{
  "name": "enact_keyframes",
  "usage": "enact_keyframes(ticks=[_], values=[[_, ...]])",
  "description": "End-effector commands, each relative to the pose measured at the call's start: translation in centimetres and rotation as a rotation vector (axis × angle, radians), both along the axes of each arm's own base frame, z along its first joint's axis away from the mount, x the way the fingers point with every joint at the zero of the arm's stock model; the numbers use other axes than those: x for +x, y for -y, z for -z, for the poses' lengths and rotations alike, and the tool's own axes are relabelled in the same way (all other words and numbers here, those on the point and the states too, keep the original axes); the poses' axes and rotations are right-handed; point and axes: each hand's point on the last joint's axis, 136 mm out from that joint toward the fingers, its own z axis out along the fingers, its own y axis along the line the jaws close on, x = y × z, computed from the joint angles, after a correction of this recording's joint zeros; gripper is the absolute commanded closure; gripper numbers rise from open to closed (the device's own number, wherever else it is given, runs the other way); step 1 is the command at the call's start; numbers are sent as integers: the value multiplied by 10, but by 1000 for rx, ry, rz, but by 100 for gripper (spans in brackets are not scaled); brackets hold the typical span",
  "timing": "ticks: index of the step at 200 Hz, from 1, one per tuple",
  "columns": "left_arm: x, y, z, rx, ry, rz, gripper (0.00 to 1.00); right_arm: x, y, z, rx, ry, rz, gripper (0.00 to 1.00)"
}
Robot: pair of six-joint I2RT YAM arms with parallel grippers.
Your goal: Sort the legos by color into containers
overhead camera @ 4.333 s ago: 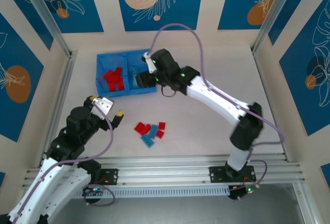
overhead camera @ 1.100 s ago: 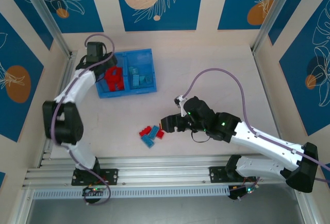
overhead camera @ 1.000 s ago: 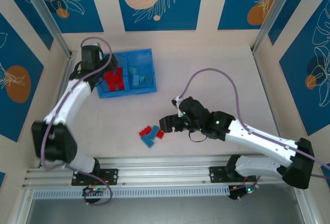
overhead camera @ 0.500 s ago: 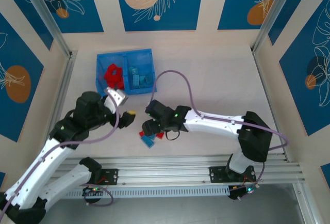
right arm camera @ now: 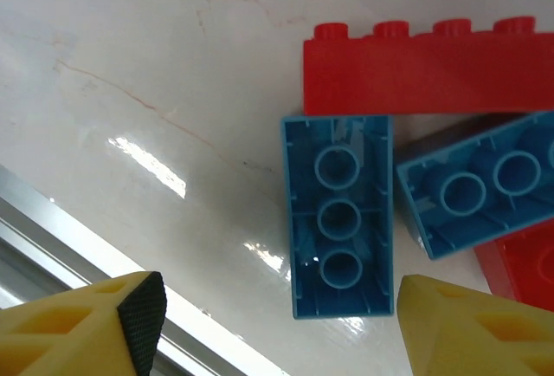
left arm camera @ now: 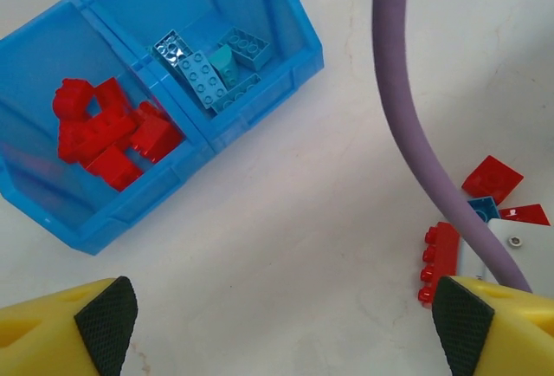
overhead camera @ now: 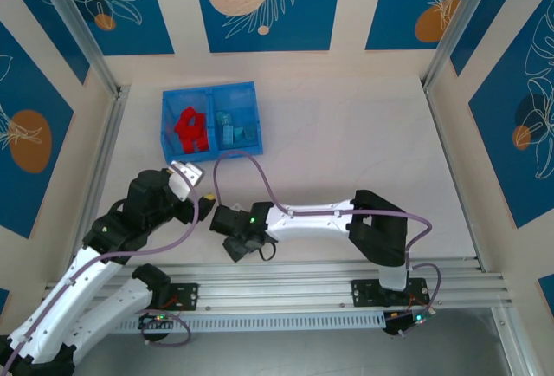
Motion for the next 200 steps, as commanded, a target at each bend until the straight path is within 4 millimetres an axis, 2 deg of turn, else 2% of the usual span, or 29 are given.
enact_keyframes(ticks=[1,59,95,131,142,171,200], values=[[0,-3,-1,-5,3,-19,8,-3,13,2,-35,15,42,27],[-2,-1,0,-13,-3,-11,7,0,13,19,-35,19,60,30],[-1,-1,0,-14,-4,-11,7,2,3,29,-5,10,61,41],[-5,4,-1,-15,1,32,6,10,1,34,-2,22,82,50],[-6,5,-2,-14,7,43,6,11,2,33,-2,25,87,56],[-9,6,-5,-18,27,65,5,12,3,16,43,46,92,63],[-20,22,-12,-67,41,177,5,11,6,-23,164,85,98,65]])
